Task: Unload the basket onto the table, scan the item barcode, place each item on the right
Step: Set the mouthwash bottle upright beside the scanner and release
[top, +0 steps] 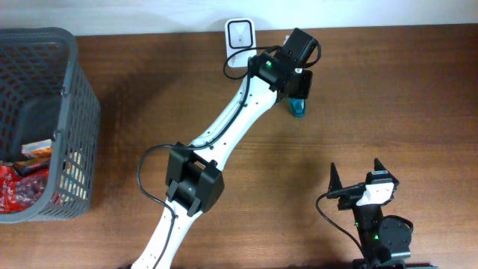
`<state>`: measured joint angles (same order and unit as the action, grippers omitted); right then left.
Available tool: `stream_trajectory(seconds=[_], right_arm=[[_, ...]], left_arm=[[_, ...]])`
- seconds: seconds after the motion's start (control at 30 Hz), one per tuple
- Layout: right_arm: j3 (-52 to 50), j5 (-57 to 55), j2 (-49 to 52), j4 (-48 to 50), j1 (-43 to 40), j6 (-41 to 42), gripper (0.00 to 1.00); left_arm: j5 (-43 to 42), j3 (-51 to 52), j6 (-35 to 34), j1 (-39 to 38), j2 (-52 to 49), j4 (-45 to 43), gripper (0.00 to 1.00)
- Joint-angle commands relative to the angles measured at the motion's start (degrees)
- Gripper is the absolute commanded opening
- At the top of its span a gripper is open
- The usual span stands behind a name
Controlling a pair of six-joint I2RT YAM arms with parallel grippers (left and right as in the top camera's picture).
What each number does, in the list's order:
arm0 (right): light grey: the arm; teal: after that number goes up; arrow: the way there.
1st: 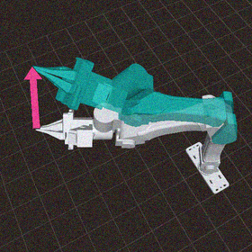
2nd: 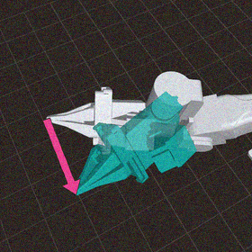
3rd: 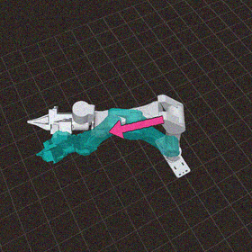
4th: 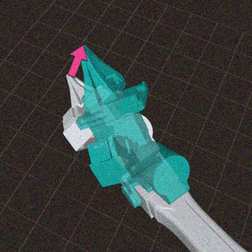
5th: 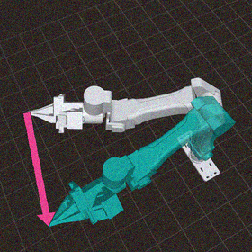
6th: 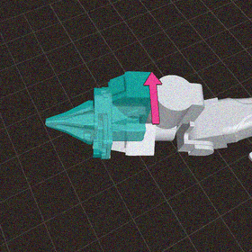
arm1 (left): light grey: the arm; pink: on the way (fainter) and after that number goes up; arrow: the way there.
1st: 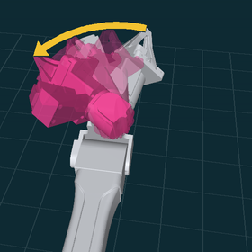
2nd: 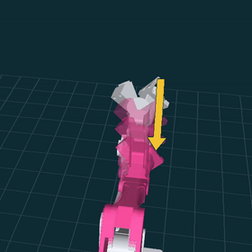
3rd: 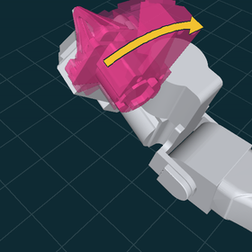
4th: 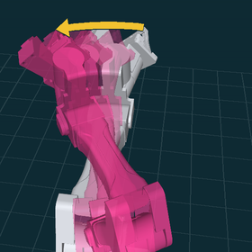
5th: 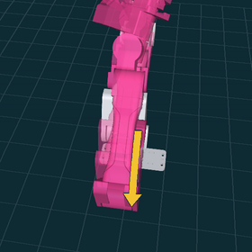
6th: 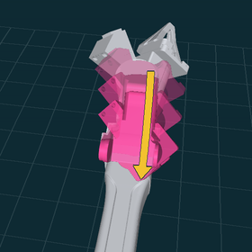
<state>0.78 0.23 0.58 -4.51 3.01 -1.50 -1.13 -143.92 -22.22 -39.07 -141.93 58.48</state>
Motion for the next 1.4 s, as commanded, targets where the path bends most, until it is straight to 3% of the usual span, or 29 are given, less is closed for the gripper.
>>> stream_trajectory(seconds=[0.0,0.17,0.77,0.9,0.93,1.07,1.17,1.37], right_arm=[[-0.4,-0.3,-0.4,-0.2,0.3,0.2,0.98],[-0.5,-0.3,-0.4,-0.2,0.4,0.2,0.98],[-0.5,-0.3,-0.4,-0.2,0.3,0.2,0.98],[-0.5,-0.3,-0.4,-0.2,0.3,0.2,0.98],[-0.4,-0.3,-0.4,-0.2,0.3,0.2,0.98],[-0.5,-0.3,-0.4,-0.2,0.3,0.2,0.98],[-0.5,-0.3,-0.4,-0.2,0.3,0.2,0.98],[-0.5,-0.3,-0.4,-0.2,0.3,0.2,0.98]], left_arm=[[0.1,-3.5,3.9,-0.3,-1.5,1.9,0.27],[10.0,-10.3,9.1,-0.6,-1.5,8.5,0.30],[7.0,-8.3,7.5,-1.7,-2.5,7.9,0.35],[7.0,-8.3,7.5,-1.5,-2.5,6.8,0.42],[7.0,-8.3,7.5,-1.5,-2.5,6.5,0.51],[7.2,-8.4,7.5,-1.5,-2.5,5.8,0.67],[7.2,-9.1,7.5,-0.9,-1.9,5.6,0.74],[3.5,-12.0,7.5,2.4,4.7,9.2,0.78]])
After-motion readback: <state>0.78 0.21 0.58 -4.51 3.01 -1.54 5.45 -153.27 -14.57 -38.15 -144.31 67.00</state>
